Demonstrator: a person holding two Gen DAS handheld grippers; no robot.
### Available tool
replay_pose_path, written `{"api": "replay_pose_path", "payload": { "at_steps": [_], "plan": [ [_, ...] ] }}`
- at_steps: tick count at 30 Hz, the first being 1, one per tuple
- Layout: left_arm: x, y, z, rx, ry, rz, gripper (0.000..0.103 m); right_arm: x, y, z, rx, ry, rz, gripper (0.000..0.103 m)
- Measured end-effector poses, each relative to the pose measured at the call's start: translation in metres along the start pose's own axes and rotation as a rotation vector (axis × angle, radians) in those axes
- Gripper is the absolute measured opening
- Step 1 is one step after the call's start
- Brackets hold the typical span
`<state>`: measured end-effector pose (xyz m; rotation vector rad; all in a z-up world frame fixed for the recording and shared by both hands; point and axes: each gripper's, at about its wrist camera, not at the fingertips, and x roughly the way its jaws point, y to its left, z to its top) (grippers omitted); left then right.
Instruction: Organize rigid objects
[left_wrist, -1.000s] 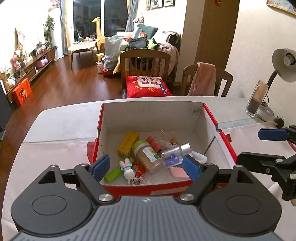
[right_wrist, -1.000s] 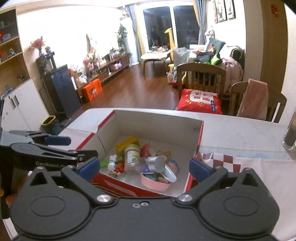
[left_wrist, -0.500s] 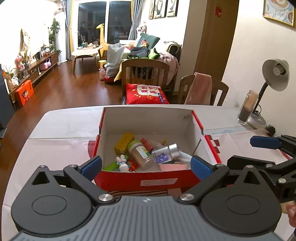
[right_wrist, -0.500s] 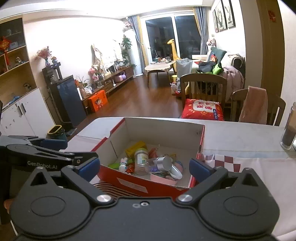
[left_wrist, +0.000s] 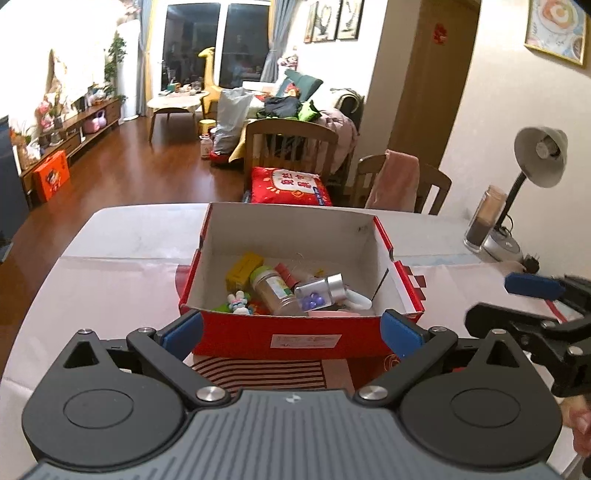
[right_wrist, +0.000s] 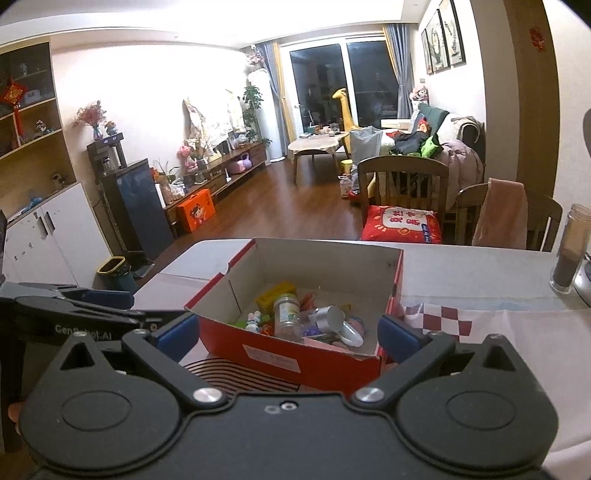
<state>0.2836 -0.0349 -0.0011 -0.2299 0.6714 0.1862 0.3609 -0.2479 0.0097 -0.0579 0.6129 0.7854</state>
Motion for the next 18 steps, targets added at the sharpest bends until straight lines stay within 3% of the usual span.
{"api": "replay_pose_path", "payload": {
  "at_steps": [18],
  "plan": [
    [-0.012, -0.001, -0.003, 0.004, -0.056, 0.032, 0.103, 0.002, 0.002, -0.011, -0.004, 0.036, -0.063, 0.103]
  ]
}}
